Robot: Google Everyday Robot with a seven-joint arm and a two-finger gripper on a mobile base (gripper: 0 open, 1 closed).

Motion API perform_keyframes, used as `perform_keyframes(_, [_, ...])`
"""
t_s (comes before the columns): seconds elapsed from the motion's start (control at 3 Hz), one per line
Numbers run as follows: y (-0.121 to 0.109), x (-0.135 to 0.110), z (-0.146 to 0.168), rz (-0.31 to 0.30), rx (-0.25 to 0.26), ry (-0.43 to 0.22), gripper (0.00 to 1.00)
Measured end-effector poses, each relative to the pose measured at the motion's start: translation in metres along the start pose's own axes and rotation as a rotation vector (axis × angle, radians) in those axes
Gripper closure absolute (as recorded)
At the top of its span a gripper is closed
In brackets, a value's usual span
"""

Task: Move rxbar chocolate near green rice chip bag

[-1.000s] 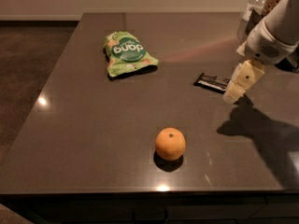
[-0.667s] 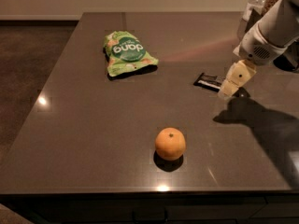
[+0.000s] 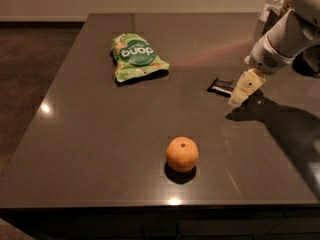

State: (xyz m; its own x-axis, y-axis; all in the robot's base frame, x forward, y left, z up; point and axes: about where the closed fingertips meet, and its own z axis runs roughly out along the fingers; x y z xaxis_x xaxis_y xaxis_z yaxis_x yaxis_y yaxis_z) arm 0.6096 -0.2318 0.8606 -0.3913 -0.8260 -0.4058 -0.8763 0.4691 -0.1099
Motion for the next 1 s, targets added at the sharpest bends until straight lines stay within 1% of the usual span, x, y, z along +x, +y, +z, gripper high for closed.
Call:
perform_keyframes(0.33, [-0.005, 0.004, 0.012, 0.004, -0.012, 0.01, 0.0])
perform_keyframes(0.67, [-0.008, 0.006, 0.019, 0.005, -0.017, 0.025, 0.12])
perform_keyframes(1.0, [-0.008, 0.005, 0.022, 0.001, -0.024, 0.032, 0.35])
